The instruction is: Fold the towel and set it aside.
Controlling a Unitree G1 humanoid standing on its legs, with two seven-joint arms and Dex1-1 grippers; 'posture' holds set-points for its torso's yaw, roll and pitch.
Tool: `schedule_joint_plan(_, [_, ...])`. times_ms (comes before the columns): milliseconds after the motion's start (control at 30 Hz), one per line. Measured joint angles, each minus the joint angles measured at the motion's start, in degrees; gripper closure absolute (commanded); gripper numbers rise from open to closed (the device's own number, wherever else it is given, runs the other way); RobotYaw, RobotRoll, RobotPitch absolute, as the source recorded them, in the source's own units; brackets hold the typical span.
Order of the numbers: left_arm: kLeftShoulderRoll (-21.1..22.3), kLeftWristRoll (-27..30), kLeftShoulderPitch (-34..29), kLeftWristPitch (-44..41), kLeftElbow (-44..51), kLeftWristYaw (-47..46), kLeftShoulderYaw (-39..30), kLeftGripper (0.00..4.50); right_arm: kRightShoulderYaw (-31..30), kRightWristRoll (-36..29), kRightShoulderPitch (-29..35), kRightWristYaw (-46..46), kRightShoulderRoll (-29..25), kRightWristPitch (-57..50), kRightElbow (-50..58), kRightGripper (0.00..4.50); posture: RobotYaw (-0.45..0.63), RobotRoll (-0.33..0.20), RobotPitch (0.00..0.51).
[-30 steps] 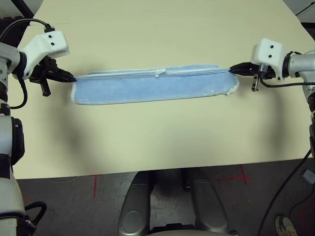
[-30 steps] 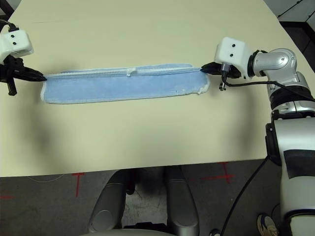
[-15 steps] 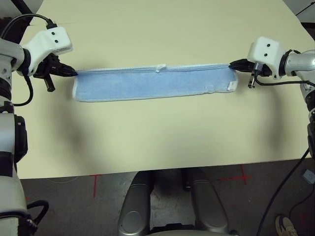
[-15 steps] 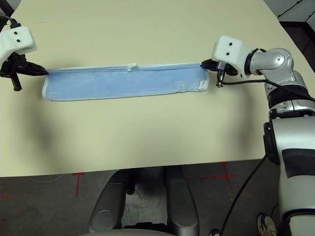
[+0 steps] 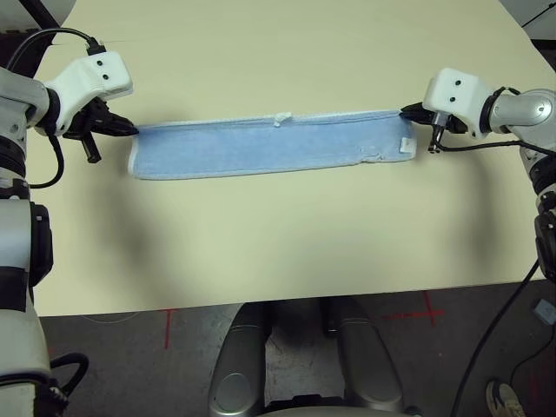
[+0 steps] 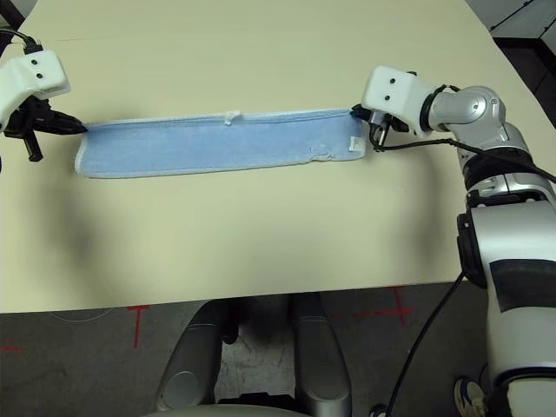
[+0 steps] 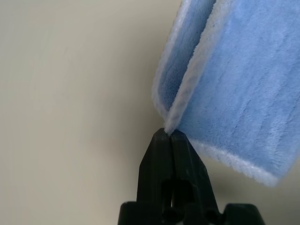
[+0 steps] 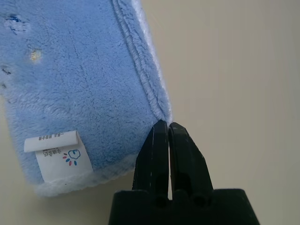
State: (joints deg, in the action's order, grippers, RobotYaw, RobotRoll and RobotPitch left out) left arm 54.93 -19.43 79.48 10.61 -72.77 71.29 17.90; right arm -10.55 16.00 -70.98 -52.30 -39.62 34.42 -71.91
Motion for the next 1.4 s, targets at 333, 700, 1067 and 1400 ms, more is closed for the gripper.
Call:
schedule_joint_plan(333, [-1.7,2.0,0.0,-1.7,-0.2,-1.1,-5.6,0.04,9.2,-10.0,0.0,-4.6,2.1,-4.0,-0.1,0.0,0.05,0.0,0.323])
schedule_joint_plan(700, [-5.4,14.0,0.1,-6.1,2.0,9.7,-17.3,0.04,21.1,-26.0,1.2,-13.2,4.5,-27.8,5.4,0.0,0.05,0.0,0.309])
schedule_joint_plan(1067, [-11.1,31.1,-20.0,-16.3,25.3,12.1,-28.6,0.04,29.4,-39.3,16.4,-4.0,8.4,-55.4,29.2,0.0,0.07,0.0,0.3])
schedule_joint_plan(1400, [-14.6,37.5,-34.5,-16.3,39.3,0.2,-33.9,0.04,31.9,-47.7,29.8,5.9,11.2,-66.3,51.2,0.0,0.05,0.0,0.302])
